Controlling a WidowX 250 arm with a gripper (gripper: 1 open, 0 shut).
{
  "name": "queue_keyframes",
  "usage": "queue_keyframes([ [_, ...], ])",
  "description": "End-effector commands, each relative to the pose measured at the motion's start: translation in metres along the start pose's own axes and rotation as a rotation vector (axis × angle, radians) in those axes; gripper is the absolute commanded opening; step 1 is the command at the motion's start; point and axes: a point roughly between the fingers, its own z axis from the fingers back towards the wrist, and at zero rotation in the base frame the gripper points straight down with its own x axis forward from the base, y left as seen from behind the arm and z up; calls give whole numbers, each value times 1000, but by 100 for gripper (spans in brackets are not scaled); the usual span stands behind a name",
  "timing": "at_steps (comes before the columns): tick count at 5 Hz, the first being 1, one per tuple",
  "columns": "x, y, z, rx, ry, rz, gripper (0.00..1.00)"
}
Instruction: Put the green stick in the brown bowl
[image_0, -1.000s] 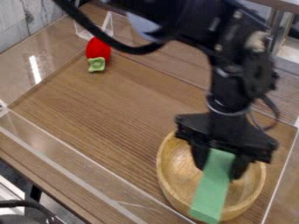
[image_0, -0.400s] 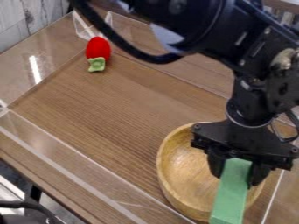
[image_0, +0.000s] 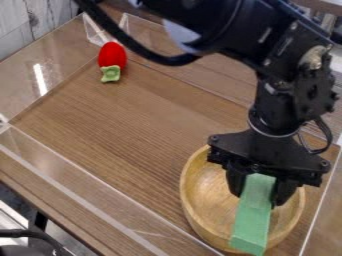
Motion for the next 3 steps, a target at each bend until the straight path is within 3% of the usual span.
queue_keyframes([
  [1,19,8,21,-22,-46,57,100],
  [2,35,27,36,-17,-53,114,100],
  [3,38,25,64,-39,-70,79,100],
])
